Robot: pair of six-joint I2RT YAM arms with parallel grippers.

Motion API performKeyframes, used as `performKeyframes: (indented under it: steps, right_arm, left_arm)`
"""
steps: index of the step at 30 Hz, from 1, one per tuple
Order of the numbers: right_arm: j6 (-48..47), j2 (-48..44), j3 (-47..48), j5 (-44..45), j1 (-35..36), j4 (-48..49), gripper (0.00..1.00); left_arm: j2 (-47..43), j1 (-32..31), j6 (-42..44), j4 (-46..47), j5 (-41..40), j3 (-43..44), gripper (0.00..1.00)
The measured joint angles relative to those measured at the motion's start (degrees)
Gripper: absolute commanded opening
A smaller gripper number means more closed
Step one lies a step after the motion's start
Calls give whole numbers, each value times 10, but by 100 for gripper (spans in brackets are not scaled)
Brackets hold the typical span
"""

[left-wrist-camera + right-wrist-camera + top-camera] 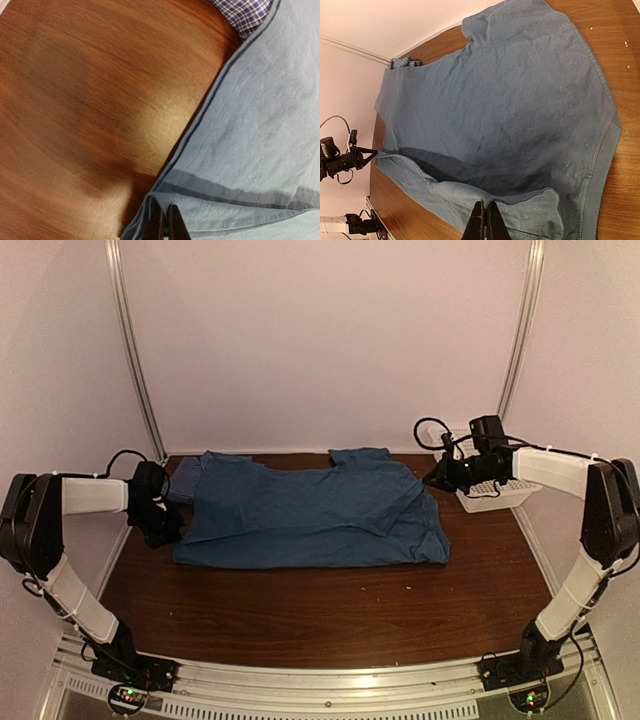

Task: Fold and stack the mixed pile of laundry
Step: Fold the flattened T-shirt at the center of the board, then adjust the 1/3-folded T-shirt at the center of the board.

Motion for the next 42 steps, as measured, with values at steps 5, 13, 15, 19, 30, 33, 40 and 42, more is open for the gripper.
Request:
performKeyframes:
  steps: [5, 13, 15, 19, 30, 33, 40, 42]
  right_arm:
    - [2, 46, 12, -2, 0, 2, 5]
    - [-10, 81, 60, -5, -7, -16, 58]
    - [-19, 62, 57, 0, -19, -33, 61]
    - [-35, -39, -10, 8, -43, -47, 59]
    - [-45, -152, -251, -4, -34, -56, 46]
    - [-47, -129, -280, -2, -34, -44, 44]
    - [-52, -78, -296, 2, -24, -11, 40]
    - [-55, -70, -296, 2, -21, -1, 33]
  left_arm:
    - [33, 0, 2, 0, 10, 17, 4]
    - [35, 25, 20, -5, 17, 40, 54]
    - [13, 46, 26, -13, 21, 41, 67]
    - [-45, 72, 44, -25, 29, 31, 74]
    - [-108, 70, 66, -43, 101, -99, 66]
    - [-97, 70, 65, -44, 110, -114, 63]
    - [-76, 70, 63, -33, 116, -112, 57]
    - [-67, 70, 61, -21, 120, -107, 49]
